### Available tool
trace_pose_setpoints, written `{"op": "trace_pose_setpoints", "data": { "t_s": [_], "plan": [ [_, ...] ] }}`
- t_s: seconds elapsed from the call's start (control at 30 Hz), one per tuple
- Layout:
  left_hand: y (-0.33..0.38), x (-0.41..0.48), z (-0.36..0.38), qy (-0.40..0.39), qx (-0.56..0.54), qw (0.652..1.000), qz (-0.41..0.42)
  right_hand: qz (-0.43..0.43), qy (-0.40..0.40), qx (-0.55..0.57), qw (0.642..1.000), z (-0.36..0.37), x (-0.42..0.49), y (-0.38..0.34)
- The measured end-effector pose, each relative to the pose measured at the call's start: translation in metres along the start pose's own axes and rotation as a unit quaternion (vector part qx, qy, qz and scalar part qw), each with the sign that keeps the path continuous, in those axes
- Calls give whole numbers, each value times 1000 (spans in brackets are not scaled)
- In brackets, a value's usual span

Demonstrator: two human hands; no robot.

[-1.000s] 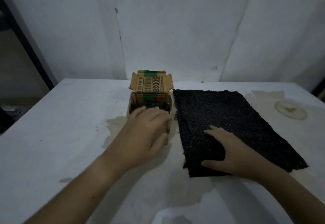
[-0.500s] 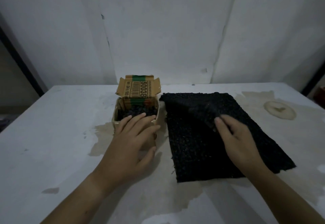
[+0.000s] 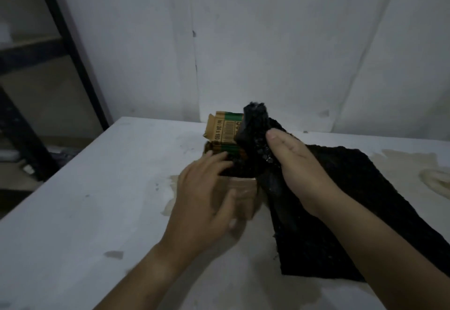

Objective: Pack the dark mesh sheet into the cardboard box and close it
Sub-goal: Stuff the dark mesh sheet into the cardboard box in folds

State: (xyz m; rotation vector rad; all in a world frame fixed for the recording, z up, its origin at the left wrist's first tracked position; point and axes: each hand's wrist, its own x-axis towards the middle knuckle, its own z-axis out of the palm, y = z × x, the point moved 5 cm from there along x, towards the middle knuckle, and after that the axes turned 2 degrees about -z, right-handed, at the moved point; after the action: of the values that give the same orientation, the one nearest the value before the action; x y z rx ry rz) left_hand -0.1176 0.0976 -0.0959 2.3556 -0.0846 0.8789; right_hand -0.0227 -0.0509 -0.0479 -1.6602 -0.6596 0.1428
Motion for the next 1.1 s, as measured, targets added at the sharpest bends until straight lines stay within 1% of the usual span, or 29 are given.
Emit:
{"op": "trace_pose_setpoints", "data": {
  "t_s": [0.03, 0.07, 0.13, 0.17, 0.23, 0.3, 0.33, 0.4, 0.47, 0.53, 0.57, 0.6, 0.67, 0.7, 0.8, 0.83, 0.87, 0.93, 1.0, 1.03, 1.07, 1.1],
  "plan": [
    [-4, 1, -9, 33, -47, 997, -46, -4, -9, -24, 1000, 5, 2, 1],
    [-8, 2, -16, 46, -105, 990, -88, -17, -23, -51, 998, 10, 2, 1],
    [-13, 7, -23, 20, -216, 962, -163, -34, -59, -86, 994, 21, 1, 0],
    [-13, 9, -26, -1, -248, 951, -187, -30, -81, -97, 992, 26, 0, 0],
    [-12, 17, -27, -39, -271, 937, -219, -21, -118, -119, 986, 35, -2, -3],
    [-12, 26, -28, -43, -257, 936, -237, -27, -141, -125, 982, 41, -2, -6],
    [-15, 30, -30, -30, -235, 942, -237, -34, -136, -122, 983, 41, -1, -8],
    [-24, 39, -34, 4, -205, 948, -241, -58, -91, -128, 986, 33, 1, -11],
    [-40, 47, -41, 28, -239, 933, -268, -101, -7, -183, 978, 13, 4, -13],
    [-61, 57, -50, 41, -266, 915, -301, -126, 68, -276, 950, -11, 5, -14],
    [-71, 64, -54, 36, -261, 913, -311, -118, 73, -315, 939, -19, 7, -13],
    [-80, 72, -58, 25, -250, 916, -312, -97, 57, -343, 933, -24, 9, -10],
    [-96, 87, -60, 4, -210, 932, -296, -54, 2, -379, 924, -23, 11, 0],
    [-102, 94, -60, -8, -178, 941, -287, -46, -20, -396, 917, -19, 12, 4],
    [-112, 103, -56, -72, -63, 961, -260, -27, -56, -430, 901, -8, 9, 13],
    [-111, 103, -55, -84, -16, 969, -233, -21, -67, -435, 898, -5, 8, 16],
    [-105, 101, -55, -80, 37, 978, -189, -20, -75, -442, 894, -2, 7, 18],
    [-79, 92, -56, -51, 128, 988, -69, -30, -77, -467, 880, 0, 5, 20],
    [-51, 78, -51, -46, 160, 985, 36, -46, -68, -492, 867, 1, 5, 18],
    [-42, 71, -47, -66, 167, 982, 63, -55, -66, -503, 860, 2, 5, 16],
    [-39, 65, -41, -100, 178, 976, 71, -65, -68, -512, 854, 3, 5, 15],
    [-40, 60, -35, -146, 192, 969, 62, -73, -71, -521, 848, 6, 6, 14]
  ]
}}
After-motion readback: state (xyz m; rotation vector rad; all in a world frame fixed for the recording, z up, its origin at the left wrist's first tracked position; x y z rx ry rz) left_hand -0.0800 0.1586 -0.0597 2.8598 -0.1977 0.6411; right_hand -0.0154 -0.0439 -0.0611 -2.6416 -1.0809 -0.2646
